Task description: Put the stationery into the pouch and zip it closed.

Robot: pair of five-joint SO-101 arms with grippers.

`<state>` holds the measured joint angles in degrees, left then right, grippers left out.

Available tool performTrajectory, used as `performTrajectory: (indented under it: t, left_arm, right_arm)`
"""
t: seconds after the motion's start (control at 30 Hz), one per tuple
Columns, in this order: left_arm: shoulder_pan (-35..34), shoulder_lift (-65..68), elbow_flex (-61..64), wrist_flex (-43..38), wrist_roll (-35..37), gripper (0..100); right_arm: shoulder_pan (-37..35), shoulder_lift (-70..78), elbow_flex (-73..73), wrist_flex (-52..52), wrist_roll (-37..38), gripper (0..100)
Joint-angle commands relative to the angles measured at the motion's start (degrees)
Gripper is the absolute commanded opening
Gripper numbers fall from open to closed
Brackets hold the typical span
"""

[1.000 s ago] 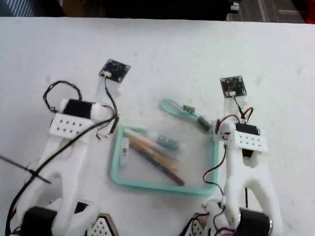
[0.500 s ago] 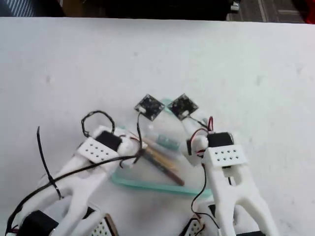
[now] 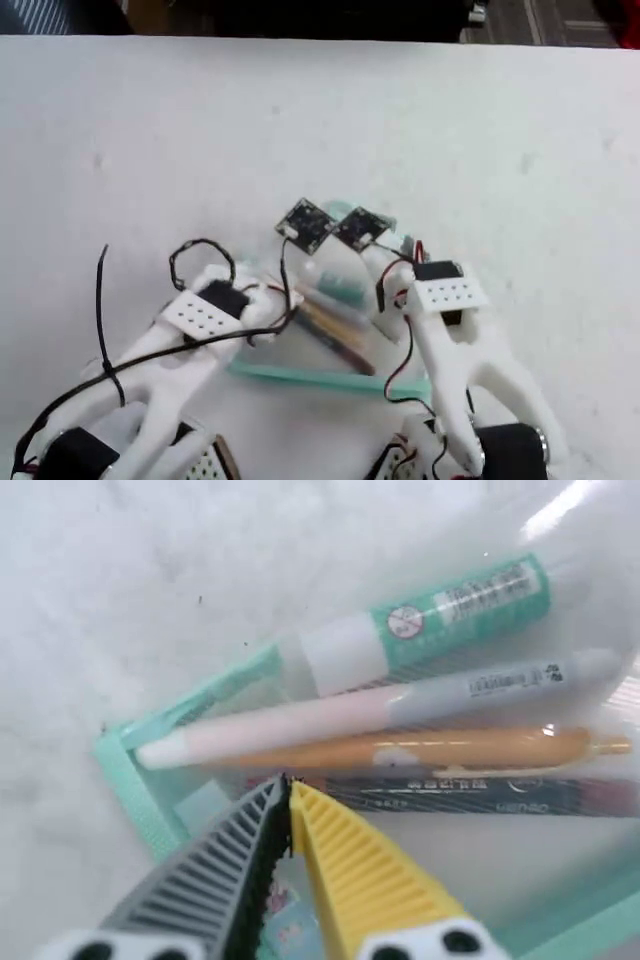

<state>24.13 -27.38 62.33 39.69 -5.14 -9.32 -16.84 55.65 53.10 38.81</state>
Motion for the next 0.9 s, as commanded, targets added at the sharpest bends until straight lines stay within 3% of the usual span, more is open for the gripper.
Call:
performTrajectory:
  t: [0.0, 0.6, 0.7, 0.87]
  left_arm:
    - [0.22, -1.54, -1.14, -2.81, 0.44, 2]
    - [-1.19, -1.54, -4.22, -10.64, 0.62, 2]
    - [-2.33, -1.63, -3.78, -8.18, 1.41, 2]
    - [-8.22, -1.63, -3.69, 6.33, 1.58, 2]
  right_arm:
    - [2.33, 5.49, -4.75, -2.86, -1.32, 1.7]
    - [3.74, 13.76, -13.89, -10.77, -10.02, 1.7]
    - [3.74, 13.67, -13.89, -9.8, -10.02, 1.7]
    - [4.97, 12.18, -12.92, -9.54, -10.02, 1.7]
